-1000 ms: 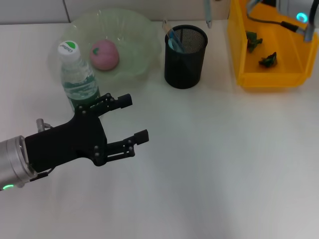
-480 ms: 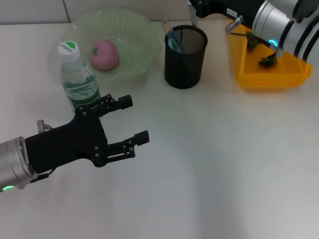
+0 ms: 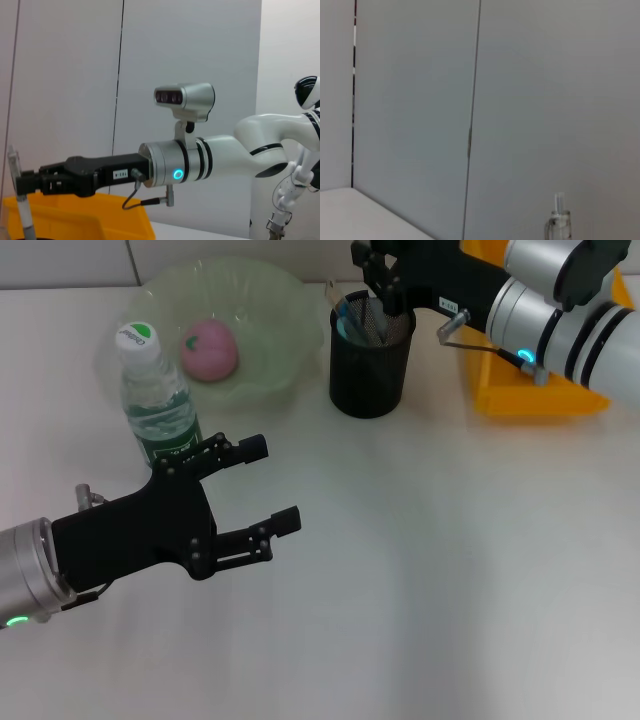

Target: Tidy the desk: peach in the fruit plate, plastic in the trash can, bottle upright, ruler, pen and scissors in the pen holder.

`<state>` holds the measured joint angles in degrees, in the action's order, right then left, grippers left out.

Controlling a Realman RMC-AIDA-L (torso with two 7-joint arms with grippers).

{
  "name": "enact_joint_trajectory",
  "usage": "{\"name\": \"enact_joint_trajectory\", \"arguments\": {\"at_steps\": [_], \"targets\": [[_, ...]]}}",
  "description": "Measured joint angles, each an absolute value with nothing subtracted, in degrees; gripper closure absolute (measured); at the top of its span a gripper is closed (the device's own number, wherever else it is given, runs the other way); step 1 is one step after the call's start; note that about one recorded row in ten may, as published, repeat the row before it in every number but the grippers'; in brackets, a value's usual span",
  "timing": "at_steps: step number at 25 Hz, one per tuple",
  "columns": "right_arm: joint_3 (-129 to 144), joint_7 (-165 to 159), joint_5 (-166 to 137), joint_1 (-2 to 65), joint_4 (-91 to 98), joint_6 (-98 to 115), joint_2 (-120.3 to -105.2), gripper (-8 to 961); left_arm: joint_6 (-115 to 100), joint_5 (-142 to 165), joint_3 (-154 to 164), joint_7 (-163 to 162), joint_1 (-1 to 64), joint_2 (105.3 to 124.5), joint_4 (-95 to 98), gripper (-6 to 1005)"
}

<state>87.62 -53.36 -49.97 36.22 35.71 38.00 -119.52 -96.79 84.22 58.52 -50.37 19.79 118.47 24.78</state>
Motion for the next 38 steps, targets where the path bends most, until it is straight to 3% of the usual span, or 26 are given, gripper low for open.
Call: {"name": "enact_joint_trajectory", "arguments": {"at_steps": [7,14,17,20,25,31,38], "targets": [[87.59,-53.22,-49.91,35.34,34.99,38.63,-119.53,660,-96.87,84.24,58.73,-50.17,19.63,118.47,24.78,164],[86.03,-61.51,-50.87,26.11,45.63,51.78,-118.97,453,-97.97,84.44,58.64,-50.22,19.44,118.41,24.75,164],[81.99,-75.92,-59.53,18.8,54.32,66.19,-117.24,334,-98.7,84.53,58.53,-50.33,19.27,118.27,24.84,164],[77.64,-80.99,-65.83,17.24,55.44,74.64,-116.81,201,-98.94,84.55,58.59,-50.4,19.24,118.17,24.94,164],[66.34,-81.4,-81.33,13.98,54.15,95.0,-117.53,127,-98.99,84.85,58.76,-51.0,19.01,117.58,25.11,164],[64.67,-73.29,-91.54,11.32,49.52,98.38,-119.28,126,-98.96,87.53,58.35,-53.09,18.72,116.43,25.18,164],[64.66,-72.79,-91.66,12.91,46.06,97.23,-119.22,126,-99.14,87.72,58.53,-53.52,18.29,115.79,25.22,164]]}}
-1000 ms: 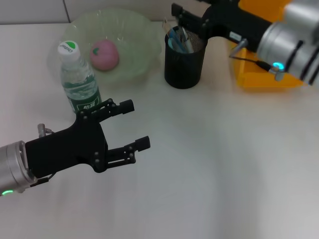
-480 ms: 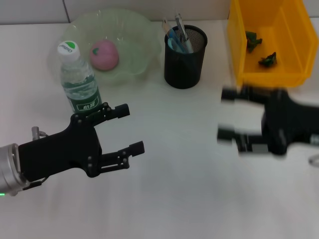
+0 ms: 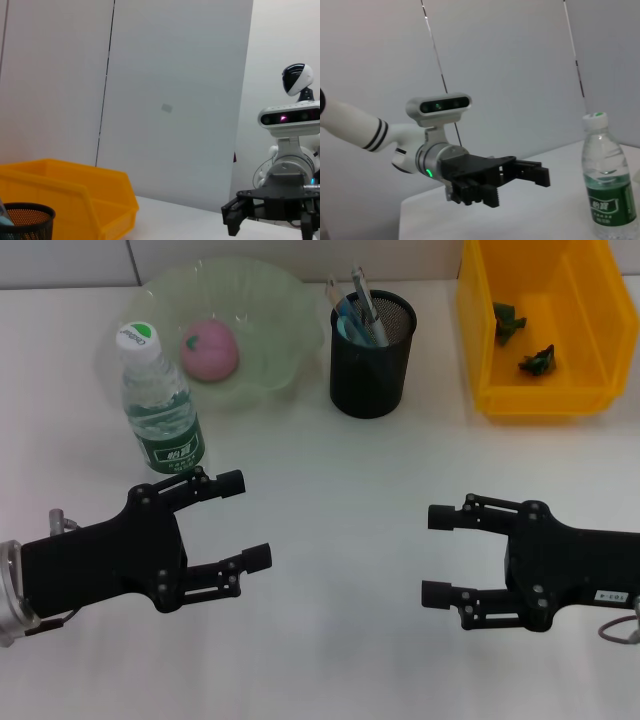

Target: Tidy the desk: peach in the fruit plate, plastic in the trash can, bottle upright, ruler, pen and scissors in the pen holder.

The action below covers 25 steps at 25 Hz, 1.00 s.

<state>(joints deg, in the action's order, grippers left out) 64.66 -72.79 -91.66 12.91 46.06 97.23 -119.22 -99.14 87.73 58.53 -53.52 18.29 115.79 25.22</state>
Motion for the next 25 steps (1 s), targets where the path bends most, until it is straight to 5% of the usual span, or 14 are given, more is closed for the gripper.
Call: {"name": "enact_joint_trajectory", "arguments": {"at_steps": [25], "targets": [[64.56,-72.68,-91.76,14.51,43.6,94.45,-119.36,126,-99.13,87.71,58.88,-53.62,18.21,116.11,25.23,164]]}}
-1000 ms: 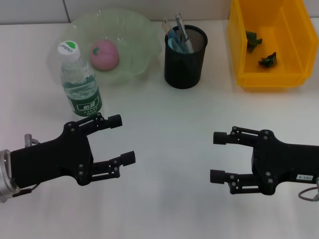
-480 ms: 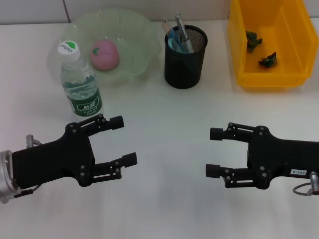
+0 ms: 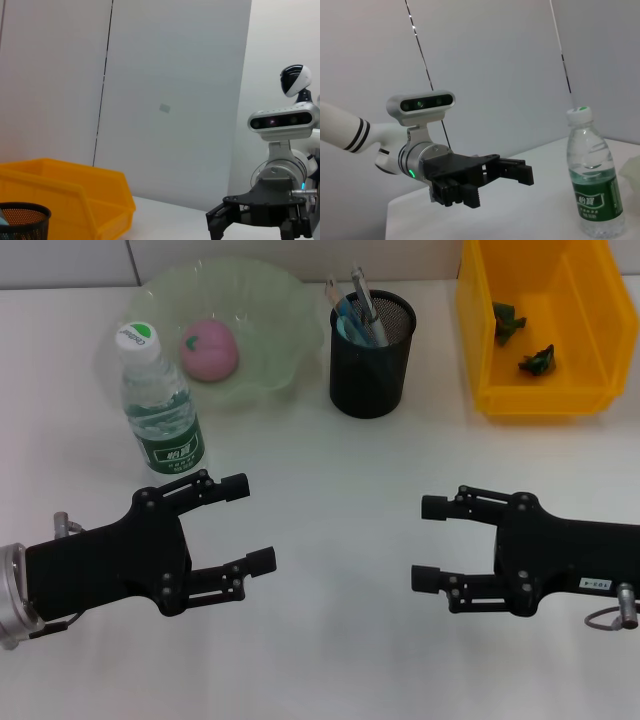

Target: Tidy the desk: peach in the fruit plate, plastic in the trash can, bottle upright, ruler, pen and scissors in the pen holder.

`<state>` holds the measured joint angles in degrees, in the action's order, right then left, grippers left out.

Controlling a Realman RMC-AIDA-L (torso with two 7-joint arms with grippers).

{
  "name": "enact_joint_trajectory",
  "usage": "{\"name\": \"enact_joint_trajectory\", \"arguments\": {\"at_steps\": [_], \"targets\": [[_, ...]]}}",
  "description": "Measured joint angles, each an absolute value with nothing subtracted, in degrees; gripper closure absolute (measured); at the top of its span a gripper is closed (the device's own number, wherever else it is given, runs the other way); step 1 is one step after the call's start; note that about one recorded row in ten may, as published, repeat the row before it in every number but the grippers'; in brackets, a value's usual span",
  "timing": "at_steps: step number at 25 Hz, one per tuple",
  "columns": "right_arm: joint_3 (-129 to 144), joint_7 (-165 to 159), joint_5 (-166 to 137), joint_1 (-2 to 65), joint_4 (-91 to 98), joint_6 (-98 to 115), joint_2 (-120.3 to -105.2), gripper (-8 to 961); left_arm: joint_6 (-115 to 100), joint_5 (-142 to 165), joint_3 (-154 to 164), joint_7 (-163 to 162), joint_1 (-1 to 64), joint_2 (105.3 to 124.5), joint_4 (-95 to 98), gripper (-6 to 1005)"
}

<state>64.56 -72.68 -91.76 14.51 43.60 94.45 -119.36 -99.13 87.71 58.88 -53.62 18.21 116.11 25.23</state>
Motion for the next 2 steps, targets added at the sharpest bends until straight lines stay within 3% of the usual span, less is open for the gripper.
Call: {"name": "enact_joint_trajectory", "arguments": {"at_steps": [2], "targets": [[64.36,-72.69,-91.66,14.5,43.59,94.45,-119.36,126,-99.0,87.71,58.88,-53.62,18.17,116.18,25.23,164]]}}
